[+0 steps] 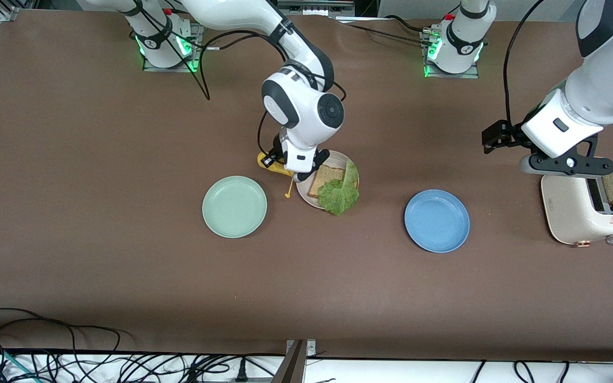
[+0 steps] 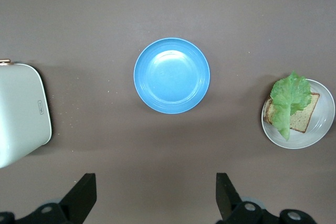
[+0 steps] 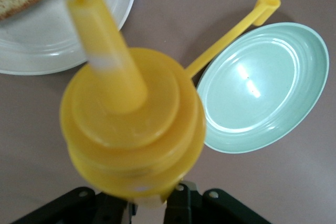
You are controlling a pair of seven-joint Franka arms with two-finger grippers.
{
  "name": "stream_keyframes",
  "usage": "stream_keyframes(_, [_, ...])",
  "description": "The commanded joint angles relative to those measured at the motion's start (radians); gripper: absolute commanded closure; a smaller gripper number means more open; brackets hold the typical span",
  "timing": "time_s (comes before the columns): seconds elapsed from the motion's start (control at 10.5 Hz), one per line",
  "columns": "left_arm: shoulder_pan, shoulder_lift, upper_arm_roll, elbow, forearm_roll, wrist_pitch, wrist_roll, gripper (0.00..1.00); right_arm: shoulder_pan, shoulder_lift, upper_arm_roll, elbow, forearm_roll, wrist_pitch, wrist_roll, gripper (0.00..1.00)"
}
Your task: Make sandwich on beige plate with both arms
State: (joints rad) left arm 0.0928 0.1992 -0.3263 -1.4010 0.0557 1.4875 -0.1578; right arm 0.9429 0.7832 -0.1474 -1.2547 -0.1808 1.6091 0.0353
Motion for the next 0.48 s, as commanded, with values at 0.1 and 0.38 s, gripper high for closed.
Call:
stream_keyframes(0.1, [-0.005, -0.004, -0.002, 0.01, 0.03, -0.021, -0.003, 0.0, 0.052, 0.112, -0.057, 0.165, -0.019, -0.116, 0.002, 1.0])
stream_keyframes(0.38, [-0.005, -0.006, -0.002, 0.008, 0.03, -0.023, -0.005, 0.0, 0.094, 0.181, -0.083, 0.213, -0.013, -0.115, 0.002, 1.0])
